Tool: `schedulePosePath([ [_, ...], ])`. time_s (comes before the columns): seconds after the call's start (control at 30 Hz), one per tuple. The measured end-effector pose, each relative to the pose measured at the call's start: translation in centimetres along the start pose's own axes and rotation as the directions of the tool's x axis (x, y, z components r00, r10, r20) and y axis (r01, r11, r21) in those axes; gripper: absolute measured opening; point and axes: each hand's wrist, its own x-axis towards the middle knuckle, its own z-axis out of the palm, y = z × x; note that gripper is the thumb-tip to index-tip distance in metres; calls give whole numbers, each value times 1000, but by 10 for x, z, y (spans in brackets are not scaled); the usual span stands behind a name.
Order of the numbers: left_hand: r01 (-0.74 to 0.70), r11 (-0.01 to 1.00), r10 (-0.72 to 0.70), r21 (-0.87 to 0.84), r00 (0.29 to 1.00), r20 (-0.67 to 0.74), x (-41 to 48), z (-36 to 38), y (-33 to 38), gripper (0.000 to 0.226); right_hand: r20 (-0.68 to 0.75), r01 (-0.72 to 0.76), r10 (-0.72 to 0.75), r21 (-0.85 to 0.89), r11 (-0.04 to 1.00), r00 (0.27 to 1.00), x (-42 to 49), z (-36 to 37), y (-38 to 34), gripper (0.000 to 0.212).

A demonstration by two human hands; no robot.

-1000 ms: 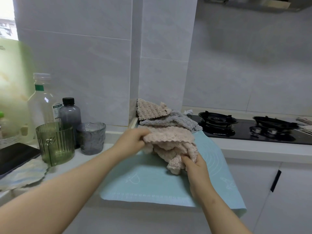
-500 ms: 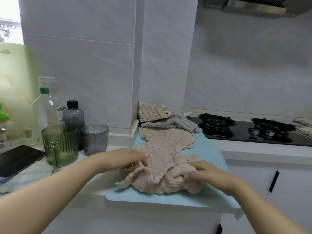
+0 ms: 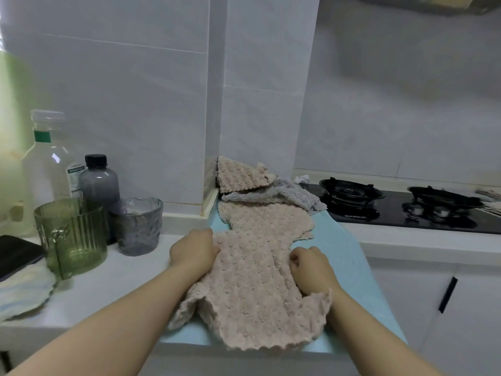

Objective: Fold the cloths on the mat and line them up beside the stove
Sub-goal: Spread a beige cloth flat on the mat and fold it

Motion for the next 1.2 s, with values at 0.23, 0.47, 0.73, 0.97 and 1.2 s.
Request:
schedulePosePath([
  [0.23, -109, 980, 35, -169, 919, -393, 16, -12, 13, 25, -411, 275, -264, -33, 961, 873, 25, -39, 23, 16],
  [0.47, -97, 994, 111, 53, 873, -474, 23, -6, 37, 43, -341, -37, -43, -227, 973, 939, 49, -40, 26, 40],
  [0.73, -337, 941, 323, 19, 916, 238, 9, 11, 18, 51, 215, 35, -10, -114, 993, 977, 18, -14, 17, 47],
  [0.97, -526, 802, 593, -281, 759, 271, -65, -20, -17, 53, 41, 253, -255, 46, 966, 966, -60, -21, 28, 51],
  [1.2, -504, 777, 597, -376, 779, 189, -94, -22, -46, 107, 70, 282, -300, 187, 941, 952, -102, -38, 44, 44],
])
